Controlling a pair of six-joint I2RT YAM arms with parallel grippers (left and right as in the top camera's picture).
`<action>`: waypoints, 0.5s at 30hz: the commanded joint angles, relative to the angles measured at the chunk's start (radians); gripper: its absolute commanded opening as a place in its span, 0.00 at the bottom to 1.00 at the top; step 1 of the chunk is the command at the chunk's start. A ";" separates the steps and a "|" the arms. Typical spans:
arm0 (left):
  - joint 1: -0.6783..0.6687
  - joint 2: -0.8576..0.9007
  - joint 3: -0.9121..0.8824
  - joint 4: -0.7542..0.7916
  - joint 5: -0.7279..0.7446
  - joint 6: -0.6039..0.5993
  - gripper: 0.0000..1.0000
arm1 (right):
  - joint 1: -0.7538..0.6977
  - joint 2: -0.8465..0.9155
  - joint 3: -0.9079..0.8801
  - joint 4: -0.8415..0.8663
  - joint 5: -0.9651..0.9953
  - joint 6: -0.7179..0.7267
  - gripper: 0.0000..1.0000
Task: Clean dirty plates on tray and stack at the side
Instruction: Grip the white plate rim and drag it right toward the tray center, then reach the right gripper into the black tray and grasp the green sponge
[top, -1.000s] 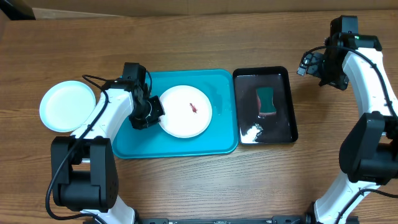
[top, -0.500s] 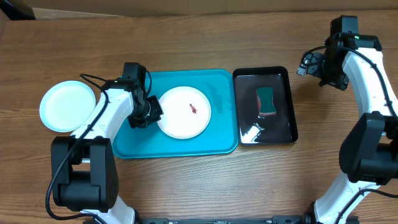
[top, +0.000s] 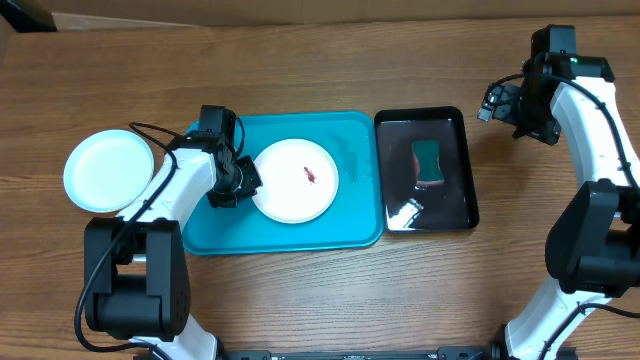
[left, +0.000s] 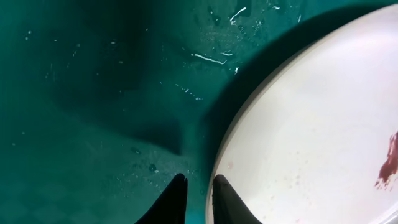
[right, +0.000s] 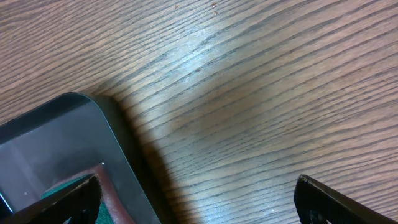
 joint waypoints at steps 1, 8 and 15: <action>-0.014 -0.021 -0.007 0.014 -0.010 0.046 0.18 | -0.001 -0.006 0.006 0.005 0.003 0.004 1.00; -0.027 -0.021 -0.008 0.017 -0.010 0.073 0.19 | -0.001 -0.006 0.006 0.005 0.003 0.004 1.00; -0.048 -0.020 -0.042 0.058 -0.015 0.072 0.19 | -0.001 -0.006 0.007 0.067 -0.128 0.005 1.00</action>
